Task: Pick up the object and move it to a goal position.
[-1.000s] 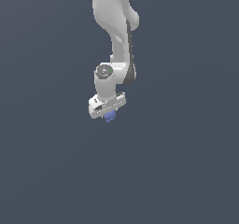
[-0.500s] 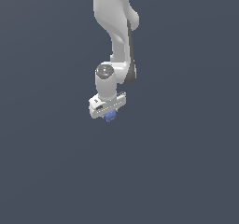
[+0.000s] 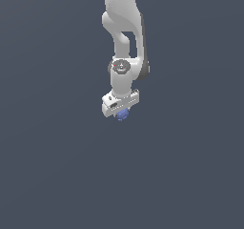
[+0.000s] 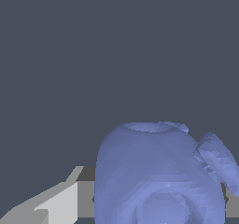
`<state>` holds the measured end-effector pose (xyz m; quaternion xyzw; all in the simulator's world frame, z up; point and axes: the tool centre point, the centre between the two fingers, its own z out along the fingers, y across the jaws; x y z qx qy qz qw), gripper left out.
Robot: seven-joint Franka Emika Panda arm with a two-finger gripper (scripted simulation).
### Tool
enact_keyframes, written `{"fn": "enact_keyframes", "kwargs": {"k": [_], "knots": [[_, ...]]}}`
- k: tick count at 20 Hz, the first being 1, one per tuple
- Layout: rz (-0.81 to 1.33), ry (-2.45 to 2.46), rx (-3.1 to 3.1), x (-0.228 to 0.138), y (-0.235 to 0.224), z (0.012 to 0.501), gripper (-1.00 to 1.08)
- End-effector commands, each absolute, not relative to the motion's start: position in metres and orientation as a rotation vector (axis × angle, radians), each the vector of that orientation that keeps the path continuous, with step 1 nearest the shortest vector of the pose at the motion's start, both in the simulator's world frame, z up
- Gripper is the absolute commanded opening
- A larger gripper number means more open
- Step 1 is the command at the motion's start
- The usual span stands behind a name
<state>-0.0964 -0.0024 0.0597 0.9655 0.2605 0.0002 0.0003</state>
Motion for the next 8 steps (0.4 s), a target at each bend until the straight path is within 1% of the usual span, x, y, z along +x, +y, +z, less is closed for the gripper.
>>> {"fn": "enact_keyframes", "kwargs": {"k": [1,8], "knots": [[0.000,0.818,3.032,-0.100,0.013,0.065,-1.00],[0.000,0.819,3.033,-0.103,0.031,0.071,-1.00]]}}
